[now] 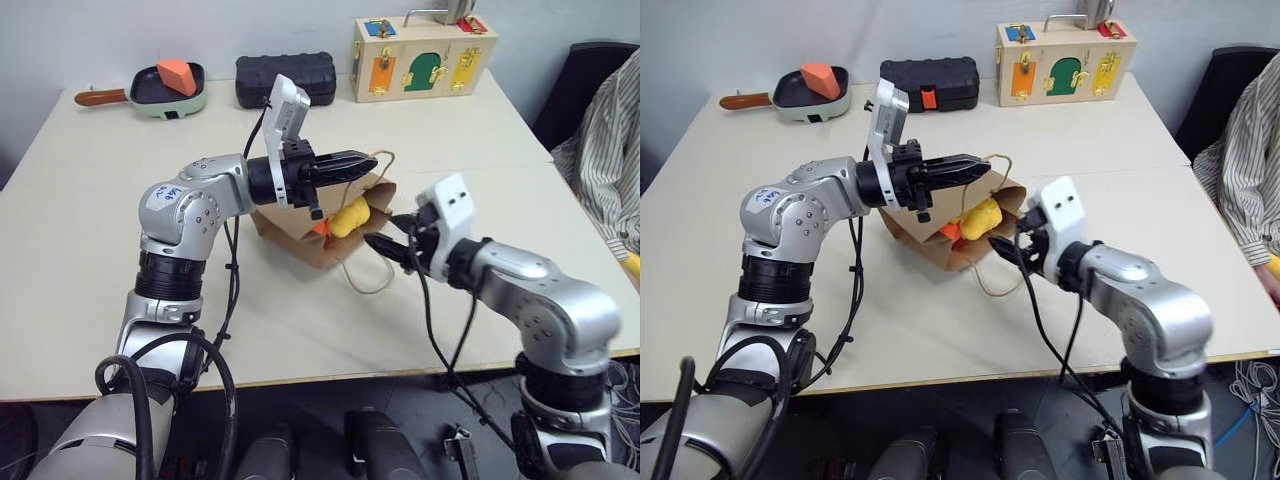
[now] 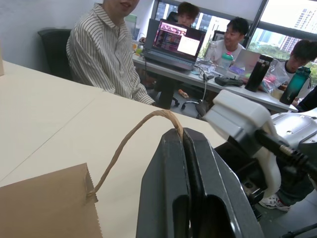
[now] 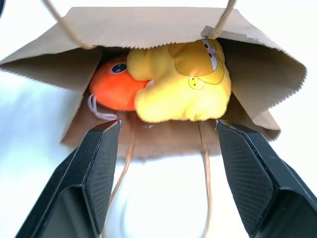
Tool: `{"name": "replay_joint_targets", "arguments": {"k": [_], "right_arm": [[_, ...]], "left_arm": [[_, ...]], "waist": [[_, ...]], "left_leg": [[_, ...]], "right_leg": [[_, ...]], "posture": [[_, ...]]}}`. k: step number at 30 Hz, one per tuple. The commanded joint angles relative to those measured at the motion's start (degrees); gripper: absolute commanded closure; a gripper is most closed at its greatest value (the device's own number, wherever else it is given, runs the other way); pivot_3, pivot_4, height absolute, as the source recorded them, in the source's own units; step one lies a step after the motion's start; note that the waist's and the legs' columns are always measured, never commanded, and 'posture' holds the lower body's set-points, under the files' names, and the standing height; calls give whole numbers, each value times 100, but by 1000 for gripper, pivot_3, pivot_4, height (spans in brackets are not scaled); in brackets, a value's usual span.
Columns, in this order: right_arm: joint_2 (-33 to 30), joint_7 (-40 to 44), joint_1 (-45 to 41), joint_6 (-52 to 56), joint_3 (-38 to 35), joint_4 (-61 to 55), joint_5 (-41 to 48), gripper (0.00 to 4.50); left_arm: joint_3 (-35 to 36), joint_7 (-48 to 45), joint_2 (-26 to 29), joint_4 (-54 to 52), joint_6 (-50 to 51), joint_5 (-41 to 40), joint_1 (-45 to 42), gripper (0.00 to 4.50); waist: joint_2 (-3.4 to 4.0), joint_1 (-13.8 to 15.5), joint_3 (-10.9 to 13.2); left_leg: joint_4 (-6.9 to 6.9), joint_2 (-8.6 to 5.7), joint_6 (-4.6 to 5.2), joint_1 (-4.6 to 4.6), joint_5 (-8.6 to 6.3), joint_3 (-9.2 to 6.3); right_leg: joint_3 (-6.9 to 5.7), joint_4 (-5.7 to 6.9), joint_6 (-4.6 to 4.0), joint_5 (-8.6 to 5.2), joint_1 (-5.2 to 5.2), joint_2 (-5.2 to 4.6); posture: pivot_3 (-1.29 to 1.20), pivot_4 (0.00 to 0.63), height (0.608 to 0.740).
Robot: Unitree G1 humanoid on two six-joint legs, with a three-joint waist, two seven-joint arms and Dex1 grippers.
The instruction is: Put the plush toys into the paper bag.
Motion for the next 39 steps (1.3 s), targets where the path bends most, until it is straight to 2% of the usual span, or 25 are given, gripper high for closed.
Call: {"name": "replay_joint_targets", "arguments": {"k": [1, 3, 5, 8, 11, 13, 18, 21, 28, 31, 36, 39], "right_arm": [[207, -165, 298, 1121, -1197, -653, 388, 1378], [640, -200, 425, 1799, -1861, -803, 551, 1378], [1193, -429, 718, 1981, -2304, -797, 828, 1378], [1994, -920, 1083, 1981, -2624, -640, 1293, 1378], [2509, -1379, 1299, 1981, -2650, -391, 1680, 1378], [2806, -1712, 1222, 1981, -2760, -105, 1878, 1378], [3307, -2310, 424, 1981, -3169, 908, 1813, 1378], [3231, -2374, 205, 1946, -3099, 1265, 1576, 1983], [2799, -2084, 278, 1980, -2840, 835, 1755, 4362], [2443, -1944, 156, 1981, -2783, 576, 1934, 4444], [1350, -1398, -207, 1980, -2612, 338, 2358, 4444], [511, -947, -1112, 1980, -2999, 733, 2998, 4444]], "left_arm": [[103, -30, 24, -251, -2, -104, -72, 4500], [80, -44, 17, -302, 26, -134, -58, 4500], [60, -50, -6, -312, 49, -151, -57, 4500], [5, -72, -38, -295, 38, -125, -61, 4500], [-20, -93, -51, -265, 41, -109, -93, 4500], [-24, -103, -52, -257, 51, -110, -114, 4500], [-45, -126, -41, -252, 48, -80, -145, 4500], [-30, -123, -7, -244, 53, -69, -179, 4500], [48, -73, 104, -261, 50, -70, -135, 4500], [80, -30, 127, -262, 18, -59, -69, 4500], [208, 79, 154, -307, -18, -95, -69, 4500], [476, 186, 196, -317, 124, -286, -328, 4500]], "waist": [[0, 33, 0], [0, 74, 0], [0, 89, 0], [1, 97, -1], [1, 88, -1], [2, 80, -1], [3, 0, -2], [5, -24, -2], [6, -25, -3], [6, -13, -3], [8, -16, -2], [11, -21, 1]], "left_leg": [[1, -1, 1, -1, 0, 0], [4, -3, 5, -2, -3, 2], [4, -3, 5, -2, -3, 2], [-4, -2, 4, 0, -2, 3], [-2, -4, 4, 2, -2, 10], [1, -4, 4, 2, -2, 10], [1, -4, 3, 5, -1, 8], [-5, -4, 2, 7, -1, 6], [-12, -4, 1, 9, 0, 5], [-10, -5, 1, 9, 0, 5], [-12, -5, 1, 8, 0, 6], [-13, -5, 2, 8, 0, 7]], "right_leg": [[1, 0, 0, 0, 1, 0], [4, -2, 0, 0, 4, -2], [4, -1, 0, 0, 4, -1], [6, 4, 0, 0, -1, 1], [11, 6, 0, 0, -2, 0], [10, 7, 0, 0, -1, 0], [8, 9, 0, 0, 0, 0], [6, 12, 0, 0, -2, 1], [6, 11, 0, 0, -3, 1], [7, 11, 0, 0, -2, 0], [6, 5, 0, 0, -2, 0], [6, 3, 0, 0, -1, 0]], "posture": [[0, 150, 740], [0, 150, 740], [0, 150, 740], [0, 150, 740], [0, 150, 740], [0, 150, 740], [0, 150, 740], [0, 150, 740], [0, 150, 740], [0, 150, 740], [0, 150, 740], [0, 150, 740]]}}
